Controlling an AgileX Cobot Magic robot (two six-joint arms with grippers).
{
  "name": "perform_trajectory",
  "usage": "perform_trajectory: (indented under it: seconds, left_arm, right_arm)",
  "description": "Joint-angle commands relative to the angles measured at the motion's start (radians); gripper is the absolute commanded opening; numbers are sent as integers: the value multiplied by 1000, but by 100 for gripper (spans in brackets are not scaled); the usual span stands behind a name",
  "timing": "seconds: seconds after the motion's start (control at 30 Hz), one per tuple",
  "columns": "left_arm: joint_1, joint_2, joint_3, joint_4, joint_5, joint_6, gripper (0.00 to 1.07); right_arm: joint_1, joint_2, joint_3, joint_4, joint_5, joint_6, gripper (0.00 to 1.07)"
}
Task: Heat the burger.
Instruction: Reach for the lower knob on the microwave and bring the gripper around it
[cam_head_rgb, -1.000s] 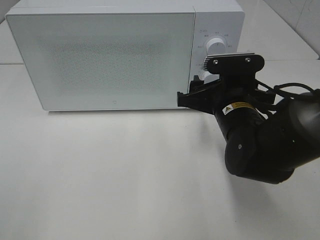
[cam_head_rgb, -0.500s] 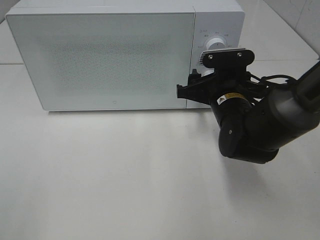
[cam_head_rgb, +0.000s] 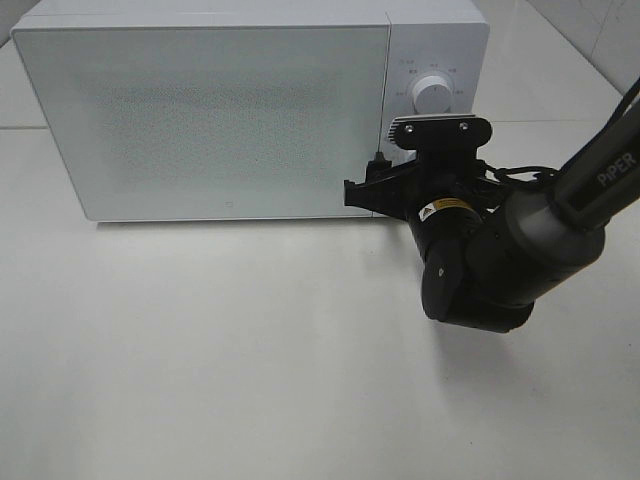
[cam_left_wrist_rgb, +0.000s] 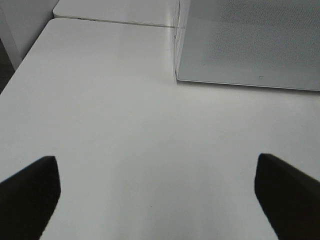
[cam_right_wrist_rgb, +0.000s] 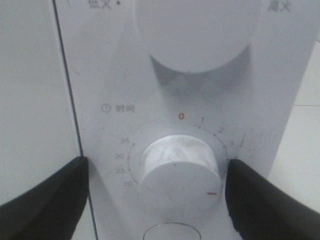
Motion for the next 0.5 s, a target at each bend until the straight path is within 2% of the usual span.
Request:
perform_trajectory:
  seconds: [0.03,0.5]
  left_arm:
    - [1,-19,0,-4,2,1,98]
    - [1,-19,0,-4,2,1,98]
  right_arm:
    - [-7,1,-21,-11,-9,6,74]
    - [-4,-41,11,2,-13,1,74]
